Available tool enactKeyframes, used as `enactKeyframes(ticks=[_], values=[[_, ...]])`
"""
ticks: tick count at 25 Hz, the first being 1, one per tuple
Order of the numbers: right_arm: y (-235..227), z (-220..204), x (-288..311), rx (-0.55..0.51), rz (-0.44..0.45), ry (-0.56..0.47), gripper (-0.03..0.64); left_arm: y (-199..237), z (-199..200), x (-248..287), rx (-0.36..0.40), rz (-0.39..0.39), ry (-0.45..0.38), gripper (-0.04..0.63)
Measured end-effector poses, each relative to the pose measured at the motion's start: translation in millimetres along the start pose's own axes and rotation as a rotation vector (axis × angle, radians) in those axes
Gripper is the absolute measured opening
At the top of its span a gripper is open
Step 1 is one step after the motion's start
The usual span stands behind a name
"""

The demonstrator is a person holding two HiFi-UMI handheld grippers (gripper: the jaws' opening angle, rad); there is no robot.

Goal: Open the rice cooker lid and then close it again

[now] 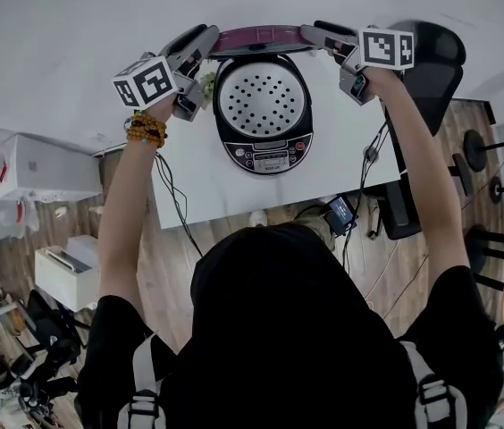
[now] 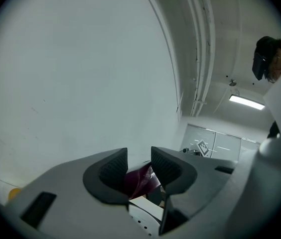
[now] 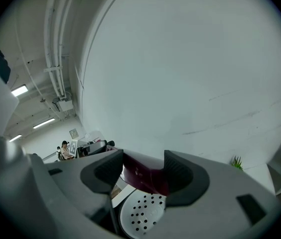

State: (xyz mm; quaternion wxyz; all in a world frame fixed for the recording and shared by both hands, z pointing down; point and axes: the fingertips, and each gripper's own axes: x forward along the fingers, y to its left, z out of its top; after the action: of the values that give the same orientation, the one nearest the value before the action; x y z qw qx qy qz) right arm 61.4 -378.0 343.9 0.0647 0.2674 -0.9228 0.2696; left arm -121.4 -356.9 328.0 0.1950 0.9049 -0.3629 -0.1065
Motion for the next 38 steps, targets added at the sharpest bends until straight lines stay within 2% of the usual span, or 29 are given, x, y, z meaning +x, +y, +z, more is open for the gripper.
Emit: enactKeyframes(ticks=[16, 38], values=[[14.7, -41.5, -16.9, -0.064, -0.003, 0.002, 0.255, -23.9, -33.8, -25.6, 0.061, 0.004, -0.005, 0.141], [26.2, -69.1, -26.4, -0.142, 0.003, -0.043, 0.259, -35.1, -59.0, -41.4, 0.099, 0.020, -0.016, 0.141]])
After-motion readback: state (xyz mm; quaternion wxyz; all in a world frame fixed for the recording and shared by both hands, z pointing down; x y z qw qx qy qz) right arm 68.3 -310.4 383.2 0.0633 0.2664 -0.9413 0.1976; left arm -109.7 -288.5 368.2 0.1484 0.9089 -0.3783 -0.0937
